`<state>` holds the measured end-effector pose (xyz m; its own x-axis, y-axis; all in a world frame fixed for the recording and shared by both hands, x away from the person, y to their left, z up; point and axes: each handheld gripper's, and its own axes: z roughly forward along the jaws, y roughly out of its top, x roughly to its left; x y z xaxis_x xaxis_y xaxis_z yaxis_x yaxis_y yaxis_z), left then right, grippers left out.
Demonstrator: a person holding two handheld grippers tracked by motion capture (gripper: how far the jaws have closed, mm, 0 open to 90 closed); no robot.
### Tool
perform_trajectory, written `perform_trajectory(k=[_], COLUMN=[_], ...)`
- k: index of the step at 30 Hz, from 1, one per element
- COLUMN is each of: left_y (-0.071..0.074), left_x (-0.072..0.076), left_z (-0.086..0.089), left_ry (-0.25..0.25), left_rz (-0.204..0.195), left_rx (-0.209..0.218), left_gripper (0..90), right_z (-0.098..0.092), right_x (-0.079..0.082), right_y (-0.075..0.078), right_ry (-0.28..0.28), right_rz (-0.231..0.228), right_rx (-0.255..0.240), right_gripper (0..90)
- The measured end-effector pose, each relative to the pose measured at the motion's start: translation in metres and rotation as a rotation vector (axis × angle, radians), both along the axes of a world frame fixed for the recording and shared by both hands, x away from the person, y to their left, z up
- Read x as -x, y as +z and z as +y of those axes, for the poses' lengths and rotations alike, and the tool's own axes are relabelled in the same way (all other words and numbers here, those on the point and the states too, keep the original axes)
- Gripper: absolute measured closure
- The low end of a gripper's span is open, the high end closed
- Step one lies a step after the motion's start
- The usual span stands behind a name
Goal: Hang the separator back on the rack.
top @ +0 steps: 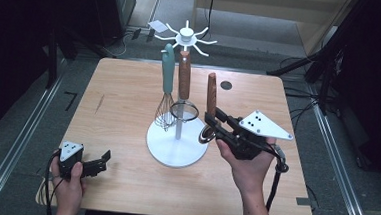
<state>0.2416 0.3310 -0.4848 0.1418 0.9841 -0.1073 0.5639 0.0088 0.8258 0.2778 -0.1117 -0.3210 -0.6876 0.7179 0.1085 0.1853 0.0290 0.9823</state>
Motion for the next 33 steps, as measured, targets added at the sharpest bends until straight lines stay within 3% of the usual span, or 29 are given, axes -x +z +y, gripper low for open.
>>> perform_trajectory(k=[33], left_y=[0.0], left_x=[-0.001], left_z=[0.0], left_ry=[-0.004], left_rz=[0.004], left_rx=[-0.001], left_gripper=[0.0], right_z=[0.009], right_x=[-0.001], right_y=[0.023], right_ry=[0.01], right_rz=[-0.054], right_rx=[-0.037], right_gripper=[70.4])
